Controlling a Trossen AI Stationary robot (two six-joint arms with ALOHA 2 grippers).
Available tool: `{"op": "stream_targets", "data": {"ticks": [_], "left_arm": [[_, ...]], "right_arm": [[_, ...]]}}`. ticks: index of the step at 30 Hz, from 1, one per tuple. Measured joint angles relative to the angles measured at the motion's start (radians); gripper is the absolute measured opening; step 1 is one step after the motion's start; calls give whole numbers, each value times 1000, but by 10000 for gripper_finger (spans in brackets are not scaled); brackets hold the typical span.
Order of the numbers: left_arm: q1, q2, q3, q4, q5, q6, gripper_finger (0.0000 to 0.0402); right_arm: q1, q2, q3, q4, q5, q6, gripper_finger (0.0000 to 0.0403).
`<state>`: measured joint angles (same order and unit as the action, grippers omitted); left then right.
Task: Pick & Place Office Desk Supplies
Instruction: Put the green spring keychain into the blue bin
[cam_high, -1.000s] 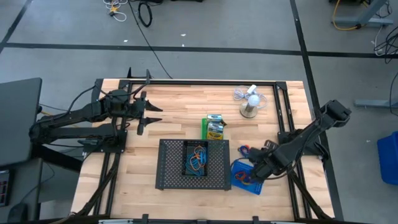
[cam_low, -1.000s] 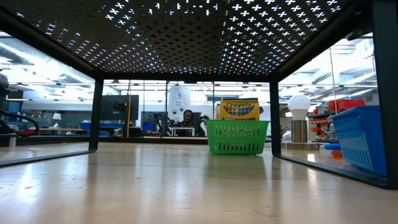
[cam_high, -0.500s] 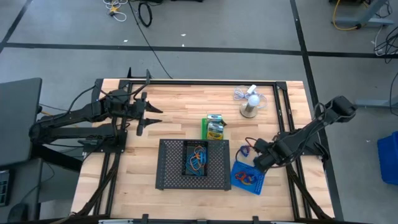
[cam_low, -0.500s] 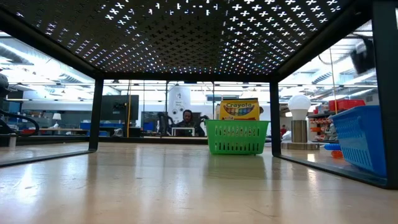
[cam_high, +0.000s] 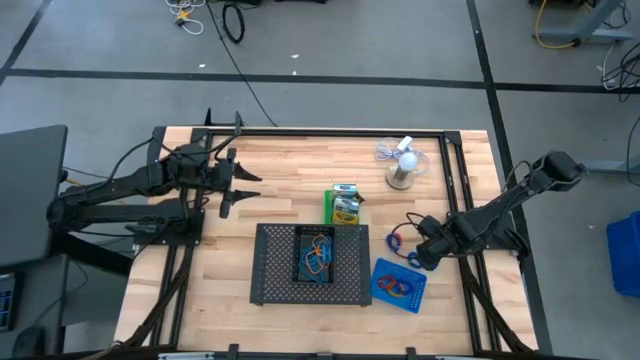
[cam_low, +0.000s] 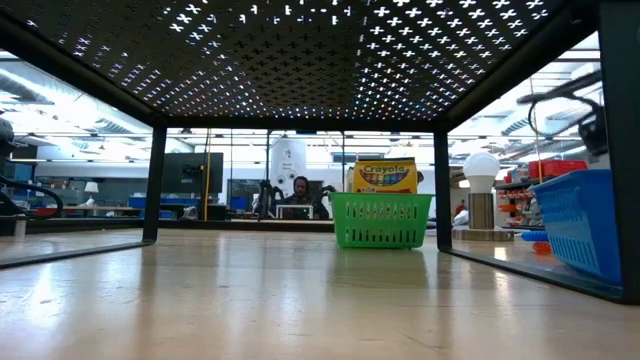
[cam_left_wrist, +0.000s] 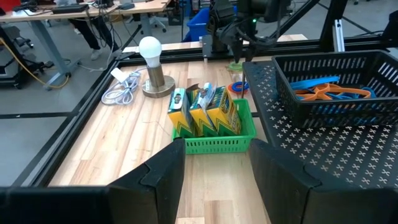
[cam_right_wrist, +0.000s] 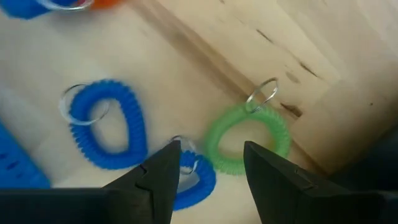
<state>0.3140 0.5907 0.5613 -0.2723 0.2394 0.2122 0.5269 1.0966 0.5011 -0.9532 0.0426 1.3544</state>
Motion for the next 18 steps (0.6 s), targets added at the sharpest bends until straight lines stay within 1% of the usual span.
{"op": "stream_targets", "data": {"ticks": [6,9,14,16,18], "left_arm": [[0,0,0,-1,-2,-1,188],[0,0,0,-2,-2,-1,188],[0,0,0,-4,-2,-2,188],[0,0,0,-5,-2,-3,188],[0,0,0,-9,-2,-4,188]], "right_arm": [[-82,0,-40,51,0,-50,183],[-123,0,-52,120,-5,-95,183],[-180,18,-54,119,-13,-148,182],[-195,34,-54,116,-19,-169,175],[-204,56,-54,115,-19,-188,160]]}}
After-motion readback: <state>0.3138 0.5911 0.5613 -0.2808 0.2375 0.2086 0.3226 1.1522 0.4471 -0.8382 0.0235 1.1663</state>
